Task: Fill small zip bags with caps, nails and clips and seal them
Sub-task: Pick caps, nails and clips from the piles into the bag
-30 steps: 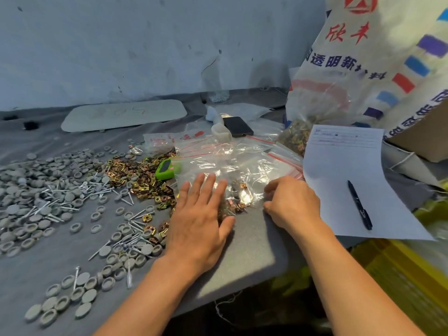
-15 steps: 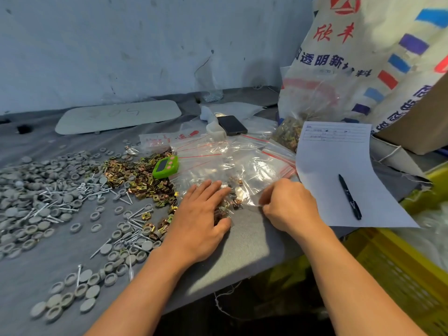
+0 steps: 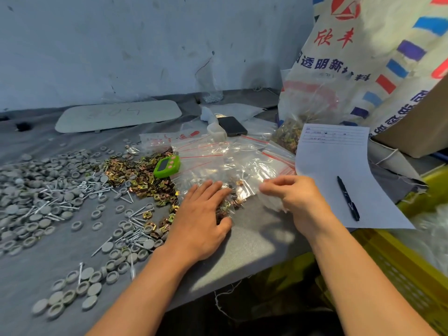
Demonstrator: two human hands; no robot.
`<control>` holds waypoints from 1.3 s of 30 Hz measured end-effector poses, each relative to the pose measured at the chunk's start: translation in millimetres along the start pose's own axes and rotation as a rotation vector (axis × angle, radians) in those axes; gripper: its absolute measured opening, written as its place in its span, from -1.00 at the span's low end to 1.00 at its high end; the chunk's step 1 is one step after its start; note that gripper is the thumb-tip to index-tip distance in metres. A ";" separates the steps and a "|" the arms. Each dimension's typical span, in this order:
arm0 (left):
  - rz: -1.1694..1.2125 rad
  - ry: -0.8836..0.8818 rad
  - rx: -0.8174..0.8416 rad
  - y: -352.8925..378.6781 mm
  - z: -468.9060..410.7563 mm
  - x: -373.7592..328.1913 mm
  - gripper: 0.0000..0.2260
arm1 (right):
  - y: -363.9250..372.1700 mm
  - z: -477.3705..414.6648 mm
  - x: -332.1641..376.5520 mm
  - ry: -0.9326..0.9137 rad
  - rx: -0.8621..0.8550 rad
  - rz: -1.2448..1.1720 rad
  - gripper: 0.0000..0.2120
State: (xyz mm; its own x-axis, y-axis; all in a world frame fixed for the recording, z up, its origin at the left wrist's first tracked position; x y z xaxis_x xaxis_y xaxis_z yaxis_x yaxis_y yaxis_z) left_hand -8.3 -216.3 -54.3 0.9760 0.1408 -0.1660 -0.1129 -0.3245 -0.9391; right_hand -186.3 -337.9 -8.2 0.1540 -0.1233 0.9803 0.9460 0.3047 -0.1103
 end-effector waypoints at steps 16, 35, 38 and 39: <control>0.546 -0.325 -0.290 -18.2 11.1 -28.1 -0.72 | 50.3 25.2 8.3 0.224 0.384 -0.403 -0.94; 1.185 -0.808 -0.437 -89.5 22.0 54.3 -0.62 | 33.3 -11.8 3.0 -0.237 -0.361 0.260 -0.36; 1.017 -0.706 -0.253 -86.2 24.8 48.0 -0.79 | 59.3 18.0 20.6 -0.566 -0.305 0.380 -0.52; 0.977 -0.687 -0.232 -84.0 25.3 45.9 -0.85 | 71.7 27.9 25.0 -0.625 -0.251 0.382 -0.59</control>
State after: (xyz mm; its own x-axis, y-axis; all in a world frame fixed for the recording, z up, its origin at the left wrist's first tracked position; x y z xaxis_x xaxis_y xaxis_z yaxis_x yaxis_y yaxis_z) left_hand 41.2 -159.0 9.4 0.1885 0.1867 -0.9642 -0.6410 -0.7204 -0.2648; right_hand -122.5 -292.8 13.0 0.3636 0.5263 0.7686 0.9074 -0.0135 -0.4200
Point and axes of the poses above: each hand's wrist, its own z-axis away from the middle knuckle, its own y-axis out of the palm, x = y × z, the point moved 2 cm from there along -z, towards the middle knuckle, and after that the axes turned 6 degrees about -z, right-handed, at the moved point
